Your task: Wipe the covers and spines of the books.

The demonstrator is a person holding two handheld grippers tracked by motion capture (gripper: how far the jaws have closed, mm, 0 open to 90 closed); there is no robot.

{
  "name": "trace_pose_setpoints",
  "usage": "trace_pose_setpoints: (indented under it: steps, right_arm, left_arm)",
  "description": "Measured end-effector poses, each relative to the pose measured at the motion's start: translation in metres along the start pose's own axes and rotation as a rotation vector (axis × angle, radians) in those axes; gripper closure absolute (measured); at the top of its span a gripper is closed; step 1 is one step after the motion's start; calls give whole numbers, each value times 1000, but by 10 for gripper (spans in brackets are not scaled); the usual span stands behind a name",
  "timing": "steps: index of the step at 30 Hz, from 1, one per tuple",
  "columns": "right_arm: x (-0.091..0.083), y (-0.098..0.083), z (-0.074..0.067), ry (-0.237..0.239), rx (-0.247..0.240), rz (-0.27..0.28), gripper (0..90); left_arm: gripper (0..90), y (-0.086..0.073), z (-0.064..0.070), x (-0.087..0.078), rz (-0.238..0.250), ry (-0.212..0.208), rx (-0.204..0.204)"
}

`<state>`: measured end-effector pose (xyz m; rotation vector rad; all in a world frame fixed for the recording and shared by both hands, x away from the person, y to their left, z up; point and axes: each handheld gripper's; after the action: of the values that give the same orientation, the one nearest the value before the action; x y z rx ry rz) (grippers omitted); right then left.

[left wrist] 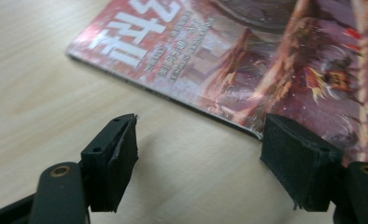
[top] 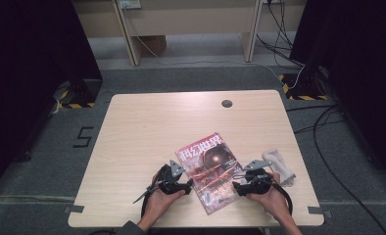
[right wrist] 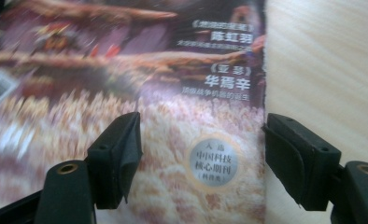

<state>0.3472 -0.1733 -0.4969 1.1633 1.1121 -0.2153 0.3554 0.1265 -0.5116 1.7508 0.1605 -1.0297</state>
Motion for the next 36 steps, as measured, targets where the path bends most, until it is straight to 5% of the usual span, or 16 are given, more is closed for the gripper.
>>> trace_pose_setpoints:
  steps: [11,20,23,25,28,36]
  right_arm:
    - [-11,-20,-22,47,-44,21,254]
    - [-19,-33,-26,59,-71,36,250]
    - [-20,-35,-31,59,-86,23,275]
    - [-20,-35,-36,50,-110,17,278]
    - [-19,-35,-40,22,-134,5,277]
    - [-14,-29,-41,19,-88,15,289]
  left_arm:
    - [272,1,-9,3,8,22,-16]
    - [245,-11,11,-22,13,-101,-6]
    - [250,-14,23,-26,0,-127,41]
    - [251,-14,25,-26,-5,-126,64]
    - [245,-13,21,-22,0,-129,35]
    - [246,-9,11,-17,7,-91,43]
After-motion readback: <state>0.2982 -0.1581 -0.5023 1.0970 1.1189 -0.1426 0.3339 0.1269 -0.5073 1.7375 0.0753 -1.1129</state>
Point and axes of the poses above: each handheld gripper's, and its own axes: x roughly forward along the jaws, y roughly out of its top, z roughly to its right, and after that the axes turned 2 degrees about x, right-handed
